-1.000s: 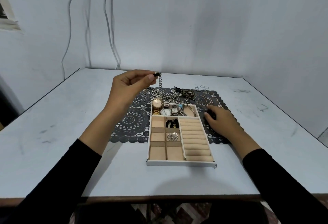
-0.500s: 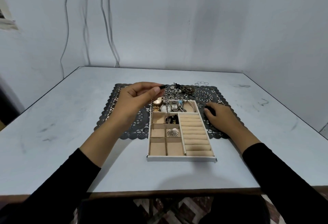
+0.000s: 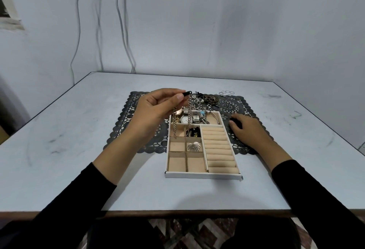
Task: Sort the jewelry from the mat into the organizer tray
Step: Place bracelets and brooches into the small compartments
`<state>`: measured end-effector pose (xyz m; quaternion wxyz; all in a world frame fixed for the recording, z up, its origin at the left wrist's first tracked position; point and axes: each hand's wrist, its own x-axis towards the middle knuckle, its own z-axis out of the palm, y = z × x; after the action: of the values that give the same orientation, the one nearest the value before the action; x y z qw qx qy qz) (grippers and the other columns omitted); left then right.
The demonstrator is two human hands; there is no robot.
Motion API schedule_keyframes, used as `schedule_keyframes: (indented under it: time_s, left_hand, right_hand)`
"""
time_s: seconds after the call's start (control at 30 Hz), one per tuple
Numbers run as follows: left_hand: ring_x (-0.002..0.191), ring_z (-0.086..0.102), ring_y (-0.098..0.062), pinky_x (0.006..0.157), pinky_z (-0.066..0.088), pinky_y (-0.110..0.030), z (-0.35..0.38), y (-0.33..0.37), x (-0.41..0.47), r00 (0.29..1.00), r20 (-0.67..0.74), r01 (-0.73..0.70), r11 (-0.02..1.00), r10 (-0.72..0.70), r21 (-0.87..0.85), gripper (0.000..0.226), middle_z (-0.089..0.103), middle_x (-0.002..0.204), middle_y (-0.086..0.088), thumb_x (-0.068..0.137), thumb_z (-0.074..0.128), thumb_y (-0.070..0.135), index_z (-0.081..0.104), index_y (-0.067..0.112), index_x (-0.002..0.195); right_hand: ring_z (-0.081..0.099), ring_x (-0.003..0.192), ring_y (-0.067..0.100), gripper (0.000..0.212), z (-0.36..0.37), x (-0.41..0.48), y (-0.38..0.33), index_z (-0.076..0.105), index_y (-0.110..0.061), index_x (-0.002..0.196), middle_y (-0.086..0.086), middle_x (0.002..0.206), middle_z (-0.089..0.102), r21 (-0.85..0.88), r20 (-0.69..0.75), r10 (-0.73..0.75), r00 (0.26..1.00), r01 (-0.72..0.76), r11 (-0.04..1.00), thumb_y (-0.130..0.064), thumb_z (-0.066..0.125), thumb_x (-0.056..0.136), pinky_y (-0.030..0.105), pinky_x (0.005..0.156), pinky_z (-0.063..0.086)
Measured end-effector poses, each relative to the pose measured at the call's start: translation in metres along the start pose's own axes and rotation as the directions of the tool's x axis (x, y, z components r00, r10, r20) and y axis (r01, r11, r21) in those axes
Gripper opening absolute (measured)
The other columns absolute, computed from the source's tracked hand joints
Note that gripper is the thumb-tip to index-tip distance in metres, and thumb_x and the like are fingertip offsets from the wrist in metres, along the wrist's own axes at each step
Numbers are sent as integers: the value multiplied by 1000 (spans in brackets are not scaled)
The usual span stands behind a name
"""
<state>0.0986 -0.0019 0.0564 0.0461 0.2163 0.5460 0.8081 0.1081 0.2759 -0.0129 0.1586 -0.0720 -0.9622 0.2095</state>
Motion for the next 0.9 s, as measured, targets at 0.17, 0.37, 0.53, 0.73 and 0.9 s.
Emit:
schedule_keyframes:
  time_s: [0.17, 0.37, 0.53, 0.73, 0.9]
  left_hand:
    - [87, 73, -16, 79, 55, -20, 2, 6, 1, 1000, -5, -19, 1000, 19, -19, 23, 76, 91, -7, 75, 68, 10, 71, 6, 98]
    - [83, 73, -13, 79, 56, -21, 4, 13, 0, 999, 11, -43, 999, 44, -31, 24, 77, 88, -4, 74, 67, 11, 69, 6, 98]
    - [83, 73, -13, 76, 55, -18, 0, 8, -5, 1000, 17, -25, 999, 26, -23, 21, 77, 86, -4, 76, 66, 9, 69, 6, 97]
    - [83, 73, -13, 77, 57, -19, -9, -3, -9, 1000, -12, -1, 1000, 1, -29, 17, 76, 87, -4, 74, 67, 9, 76, 13, 87]
    - [84, 72, -12, 76, 56, -18, -17, -12, -9, 999, 1, 40, 999, -40, -16, 19, 76, 88, -4, 75, 65, 8, 73, 11, 93]
  right_hand:
    - [58, 108, 24, 34, 1, 1, 2, 59, -11, 125, 9, 119, 65, -2, -3, 0, 1000, 0, 1000, -26, 51, 96, 23, 81, 36]
    - [59, 105, 23, 33, 2, 1, 2, 60, -11, 124, 9, 117, 66, 7, -9, -2, 1000, 2, 1000, -25, 52, 96, 22, 79, 36]
    - [58, 109, 24, 35, 2, 1, 3, 59, -11, 126, 8, 120, 65, 9, 1, 7, 1000, -7, 1000, -26, 51, 96, 23, 83, 36]
    - [58, 108, 24, 34, 2, 1, 3, 59, -11, 126, 8, 119, 65, 1, 4, 2, 1000, -2, 1000, -25, 51, 96, 23, 83, 36]
    - [58, 108, 24, 34, 2, 1, 4, 59, -11, 125, 8, 118, 65, -2, 9, 0, 1000, 0, 1000, -26, 51, 96, 23, 82, 35]
